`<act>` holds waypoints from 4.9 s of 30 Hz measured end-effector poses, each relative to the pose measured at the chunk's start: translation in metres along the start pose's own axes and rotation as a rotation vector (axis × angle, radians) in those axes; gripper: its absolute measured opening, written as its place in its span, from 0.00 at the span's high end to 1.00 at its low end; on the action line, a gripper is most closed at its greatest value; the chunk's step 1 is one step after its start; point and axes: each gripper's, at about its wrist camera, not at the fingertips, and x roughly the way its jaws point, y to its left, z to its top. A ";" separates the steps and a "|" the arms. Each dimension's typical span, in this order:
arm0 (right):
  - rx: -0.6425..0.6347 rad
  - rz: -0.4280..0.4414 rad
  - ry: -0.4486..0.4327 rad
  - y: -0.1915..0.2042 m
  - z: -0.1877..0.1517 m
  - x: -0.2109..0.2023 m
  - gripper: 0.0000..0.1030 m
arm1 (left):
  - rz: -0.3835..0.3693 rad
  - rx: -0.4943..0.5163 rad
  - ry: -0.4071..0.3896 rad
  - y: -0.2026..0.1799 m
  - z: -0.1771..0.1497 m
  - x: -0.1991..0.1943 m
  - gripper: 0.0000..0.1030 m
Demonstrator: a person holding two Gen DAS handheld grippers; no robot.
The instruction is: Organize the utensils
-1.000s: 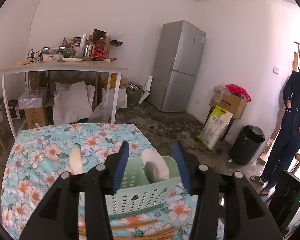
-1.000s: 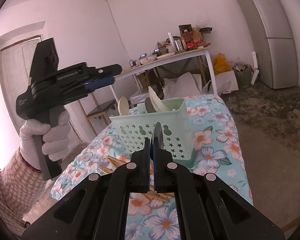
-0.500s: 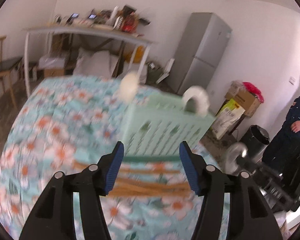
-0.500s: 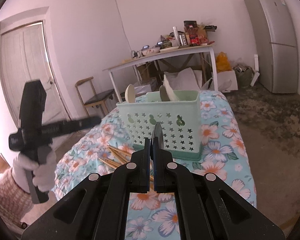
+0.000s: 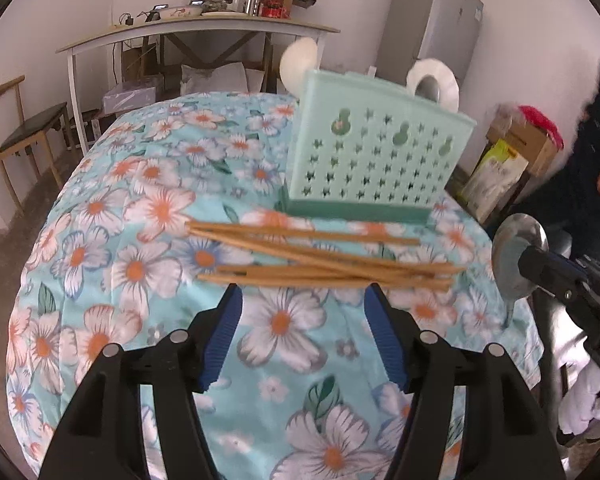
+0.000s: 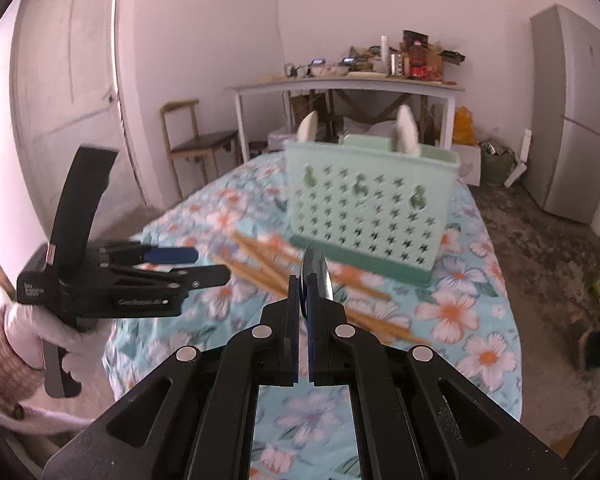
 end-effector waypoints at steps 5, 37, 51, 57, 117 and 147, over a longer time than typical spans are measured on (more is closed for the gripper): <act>-0.047 -0.027 0.016 0.017 -0.008 -0.001 0.98 | -0.009 -0.004 0.014 0.000 -0.008 0.002 0.40; 0.191 0.046 -0.162 -0.039 0.029 -0.063 0.99 | 0.087 0.125 0.114 -0.023 -0.032 0.020 0.33; 0.228 0.289 -0.364 -0.059 0.123 -0.078 0.99 | 0.057 0.174 0.122 -0.023 -0.038 0.032 0.27; 0.197 0.405 -0.433 -0.057 0.171 -0.054 0.99 | 0.048 0.172 0.114 -0.022 -0.039 0.034 0.24; 0.465 0.062 0.209 -0.074 -0.065 0.073 0.07 | -0.280 -0.601 0.101 0.065 -0.006 0.059 0.66; 0.455 0.061 0.174 -0.069 -0.061 0.062 0.07 | -0.483 -1.028 0.196 0.095 -0.055 0.042 0.71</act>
